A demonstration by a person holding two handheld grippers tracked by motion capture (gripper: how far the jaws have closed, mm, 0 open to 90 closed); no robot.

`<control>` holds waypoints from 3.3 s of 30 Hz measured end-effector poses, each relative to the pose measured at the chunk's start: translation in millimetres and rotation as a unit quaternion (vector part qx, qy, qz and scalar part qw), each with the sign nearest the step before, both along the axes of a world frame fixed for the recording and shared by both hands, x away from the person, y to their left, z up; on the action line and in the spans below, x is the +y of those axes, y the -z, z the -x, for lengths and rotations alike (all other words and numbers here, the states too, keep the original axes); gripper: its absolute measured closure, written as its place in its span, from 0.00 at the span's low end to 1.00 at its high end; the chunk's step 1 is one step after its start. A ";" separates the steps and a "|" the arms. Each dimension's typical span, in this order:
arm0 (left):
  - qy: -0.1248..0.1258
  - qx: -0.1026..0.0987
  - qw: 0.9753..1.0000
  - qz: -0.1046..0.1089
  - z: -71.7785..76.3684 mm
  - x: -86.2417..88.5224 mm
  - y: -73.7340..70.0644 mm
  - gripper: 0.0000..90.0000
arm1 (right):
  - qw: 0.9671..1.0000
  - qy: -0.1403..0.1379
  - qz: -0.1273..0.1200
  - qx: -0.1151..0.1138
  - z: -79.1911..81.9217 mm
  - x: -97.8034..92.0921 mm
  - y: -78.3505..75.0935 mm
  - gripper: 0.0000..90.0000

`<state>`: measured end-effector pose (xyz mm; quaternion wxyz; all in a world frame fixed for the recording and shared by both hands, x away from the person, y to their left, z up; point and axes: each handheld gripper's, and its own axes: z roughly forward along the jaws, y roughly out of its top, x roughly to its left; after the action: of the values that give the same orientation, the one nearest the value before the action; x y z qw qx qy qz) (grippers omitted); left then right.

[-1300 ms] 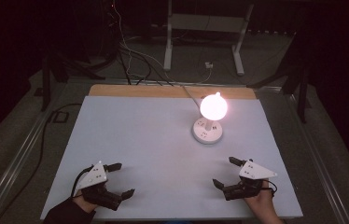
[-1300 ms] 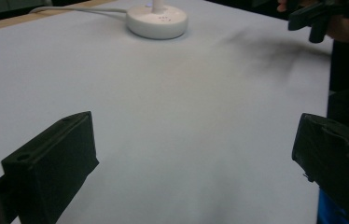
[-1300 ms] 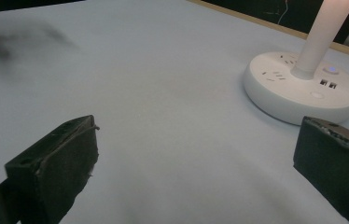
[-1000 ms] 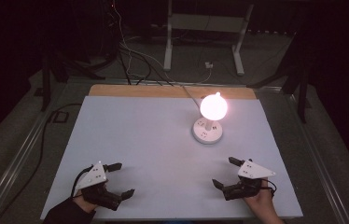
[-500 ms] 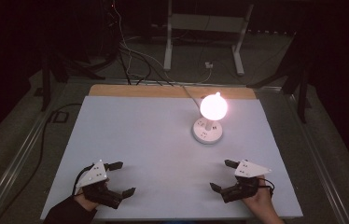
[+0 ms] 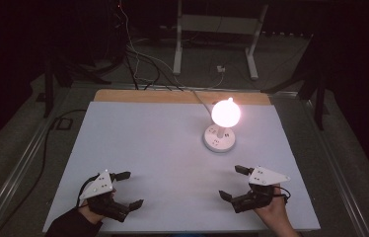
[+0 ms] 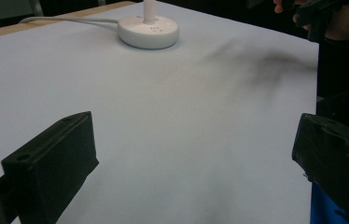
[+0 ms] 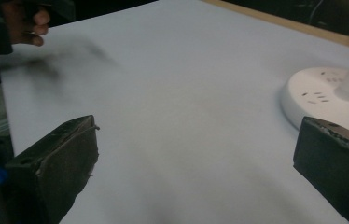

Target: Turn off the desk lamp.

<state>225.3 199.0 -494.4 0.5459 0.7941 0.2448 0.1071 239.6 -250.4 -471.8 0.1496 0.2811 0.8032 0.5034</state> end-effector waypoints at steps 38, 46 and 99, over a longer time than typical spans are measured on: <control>-0.010 -0.002 1.000 -0.002 2.2 1.0 -0.3 0.00 | 0.997 0.079 -0.019 -0.013 -62.5 -7.3 -17.8 0.00; -0.012 -0.001 1.000 -0.001 2.2 1.3 -0.3 0.00 | 0.997 0.079 -0.011 -0.012 -77.3 -4.2 -17.6 0.00; -0.015 0.003 1.000 -0.002 1.7 1.6 0.3 0.01 | 0.977 0.203 0.013 0.063 -155.5 -15.0 14.1 0.52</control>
<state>223.6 200.6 -494.7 0.5419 0.7916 0.2583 0.1137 395.1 -265.4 -485.8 0.2015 0.4676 0.7436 0.4332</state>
